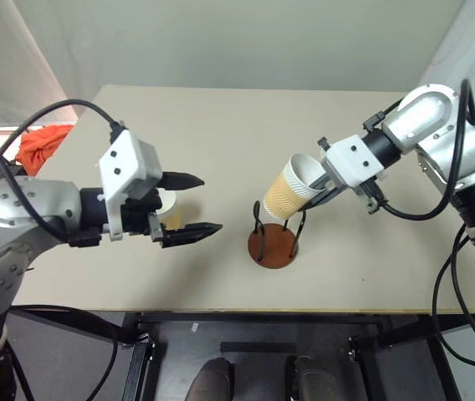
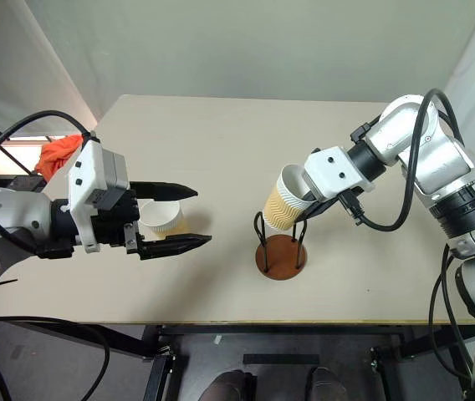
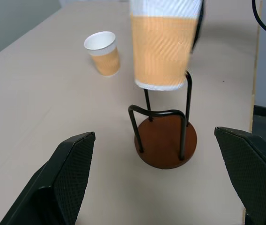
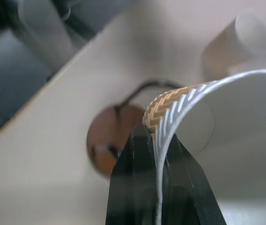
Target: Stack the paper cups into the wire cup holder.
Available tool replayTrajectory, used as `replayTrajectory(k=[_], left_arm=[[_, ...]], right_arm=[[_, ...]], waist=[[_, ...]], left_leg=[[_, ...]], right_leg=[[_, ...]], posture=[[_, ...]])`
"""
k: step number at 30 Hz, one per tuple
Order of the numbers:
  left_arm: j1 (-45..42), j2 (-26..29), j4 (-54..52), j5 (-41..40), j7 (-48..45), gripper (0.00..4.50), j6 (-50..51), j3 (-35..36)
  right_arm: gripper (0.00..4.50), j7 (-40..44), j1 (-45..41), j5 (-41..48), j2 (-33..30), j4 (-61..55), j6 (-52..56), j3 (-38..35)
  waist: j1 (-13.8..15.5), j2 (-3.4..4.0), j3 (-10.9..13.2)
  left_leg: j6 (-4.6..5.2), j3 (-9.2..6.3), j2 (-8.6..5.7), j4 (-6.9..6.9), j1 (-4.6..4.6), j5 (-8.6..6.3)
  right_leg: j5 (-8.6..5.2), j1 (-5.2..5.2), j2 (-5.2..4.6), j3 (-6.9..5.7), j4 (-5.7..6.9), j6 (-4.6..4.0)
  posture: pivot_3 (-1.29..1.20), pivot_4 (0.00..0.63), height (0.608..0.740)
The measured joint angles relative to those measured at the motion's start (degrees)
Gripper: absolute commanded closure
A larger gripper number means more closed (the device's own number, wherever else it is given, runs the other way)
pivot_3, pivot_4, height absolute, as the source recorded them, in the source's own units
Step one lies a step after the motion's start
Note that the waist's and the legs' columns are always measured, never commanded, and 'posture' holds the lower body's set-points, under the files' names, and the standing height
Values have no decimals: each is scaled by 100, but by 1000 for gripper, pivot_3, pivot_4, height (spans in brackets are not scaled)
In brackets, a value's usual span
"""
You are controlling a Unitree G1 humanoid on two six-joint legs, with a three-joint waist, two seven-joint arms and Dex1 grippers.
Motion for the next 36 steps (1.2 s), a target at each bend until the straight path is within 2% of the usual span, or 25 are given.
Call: replayTrajectory(k=[5, 10, 14, 17, 25, 28, 31, 33, 36], left_arm=[[61, 13, -111, -129, 115, 0, 10, 95], [153, 49, -167, -234, 211, 0, 14, 128], [168, 118, -177, -315, 230, 0, 13, 151], [168, 136, -175, -323, 236, 0, 6, 150], [-73, 154, -142, -322, 233, 0, -69, 88], [-68, 159, -53, -302, 218, 0, -92, 42], [-76, 162, -26, -257, 220, 0, -122, 4], [-138, 163, 26, -51, 306, 0, -193, -175], [-430, -14, 316, 500, 621, 0, -412, -520]], right_arm=[[4479, 0, -82, -253, 65, 306, -457, 171], [4479, 0, -88, -329, 233, 423, -644, 258], [4479, 0, -88, -374, 256, 440, -663, 257], [3813, 0, -88, -389, 255, 439, -671, 257], [1122, 0, -163, -361, 189, 180, -605, 230], [71, 0, -211, -216, 289, 215, -319, -30], [31, -208, -540, -473, 856, 1088, -209, -405], [31, -922, -952, -995, 1279, 2316, -272, -608], [31, -1771, -1271, -1795, 1543, 3871, -518, -656]], waist=[[-9, 0, 0], [-15, 0, 0], [-11, 0, 0], [-21, 0, 0], [-28, 0, 0], [-30, 0, 0], [-55, 0, 0], [-59, 1, 1], [6, 0, 0]], left_leg=[[0, 1, 7, 0, 6, -6], [43, 0, 11, 5, 14, -30], [40, 1, 16, 6, 18, -22], [34, 1, 16, 6, 22, -15], [29, 1, 18, 5, 24, -7], [26, 1, 19, 4, 24, -6], [24, 1, 20, 4, 29, -4], [20, -2, 31, 2, 33, -1], [16, -9, 45, -1, 30, 1]], right_leg=[[0, -2, 0, -4, 10, 0], [-2, -6, 0, -4, 39, -4], [1, -8, 0, -6, 52, -13], [8, -8, 0, -7, 52, -23], [10, -8, 1, -8, 52, -28], [8, -8, 2, -8, 52, -31], [9, -11, 2, -6, 52, -40], [11, -13, 2, -6, 52, -53], [13, -14, 2, -9, 59, -57]], posture=[[0, 150, 740], [0, 150, 740], [0, 150, 740], [0, 150, 740], [0, 150, 740], [0, 150, 740], [0, 150, 740], [0, 150, 740], [0, 150, 740]])
